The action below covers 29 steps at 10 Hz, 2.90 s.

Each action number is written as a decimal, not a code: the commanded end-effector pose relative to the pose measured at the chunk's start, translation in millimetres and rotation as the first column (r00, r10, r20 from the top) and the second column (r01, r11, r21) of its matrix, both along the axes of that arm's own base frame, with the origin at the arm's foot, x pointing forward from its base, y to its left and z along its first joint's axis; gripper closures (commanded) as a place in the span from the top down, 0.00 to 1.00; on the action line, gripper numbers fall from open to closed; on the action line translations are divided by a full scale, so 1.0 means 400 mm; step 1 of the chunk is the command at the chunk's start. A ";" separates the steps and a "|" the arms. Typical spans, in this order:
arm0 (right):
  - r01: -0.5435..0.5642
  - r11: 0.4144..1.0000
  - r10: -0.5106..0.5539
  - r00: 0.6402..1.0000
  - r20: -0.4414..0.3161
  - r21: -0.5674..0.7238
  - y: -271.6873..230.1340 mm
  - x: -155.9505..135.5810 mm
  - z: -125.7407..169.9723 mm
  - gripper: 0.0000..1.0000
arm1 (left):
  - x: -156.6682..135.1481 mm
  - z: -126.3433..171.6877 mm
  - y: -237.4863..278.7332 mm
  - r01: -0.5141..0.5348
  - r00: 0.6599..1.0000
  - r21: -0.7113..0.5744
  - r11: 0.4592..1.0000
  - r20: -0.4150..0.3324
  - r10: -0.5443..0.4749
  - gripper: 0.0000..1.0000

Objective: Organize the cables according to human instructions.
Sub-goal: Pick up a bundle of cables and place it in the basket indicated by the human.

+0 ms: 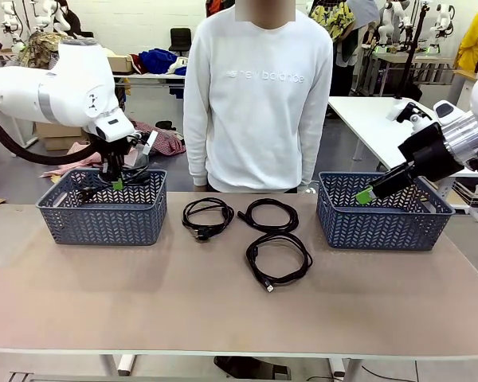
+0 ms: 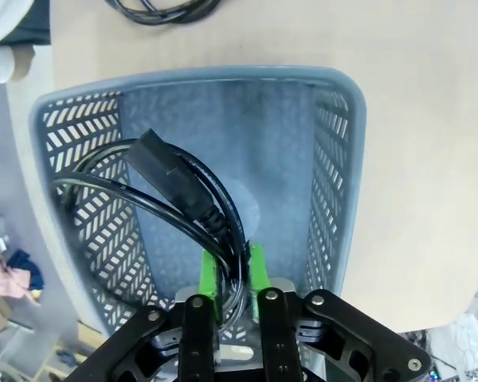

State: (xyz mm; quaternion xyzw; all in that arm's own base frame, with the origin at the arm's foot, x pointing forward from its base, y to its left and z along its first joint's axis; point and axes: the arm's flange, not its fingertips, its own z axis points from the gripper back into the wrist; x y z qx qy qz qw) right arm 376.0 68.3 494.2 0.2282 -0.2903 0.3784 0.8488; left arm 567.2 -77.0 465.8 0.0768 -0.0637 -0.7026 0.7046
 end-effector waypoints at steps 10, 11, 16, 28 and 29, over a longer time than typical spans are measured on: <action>-0.020 1.000 0.020 1.000 0.012 0.022 -0.003 0.009 0.000 1.00 | 0.016 0.053 0.023 -0.030 0.996 -0.055 0.998 -0.082 0.026 1.00; -0.020 1.000 0.020 1.000 0.012 0.022 -0.003 0.009 0.000 1.00 | 0.014 0.058 0.021 -0.034 0.996 -0.054 0.998 -0.083 0.029 1.00; -0.020 1.000 0.020 1.000 0.012 0.022 -0.003 0.009 0.000 1.00 | 0.007 0.056 0.015 -0.043 0.997 -0.040 0.998 -0.072 0.041 1.00; -0.020 1.000 0.020 1.000 0.012 0.022 -0.003 0.009 0.000 1.00 | -0.309 0.012 -0.185 -0.122 0.992 -0.281 0.952 -0.059 0.110 1.00; -0.020 1.000 0.020 1.000 0.012 0.022 -0.003 0.009 0.000 1.00 | -0.347 -0.005 -0.208 -0.106 0.994 -0.301 0.948 -0.065 0.091 1.00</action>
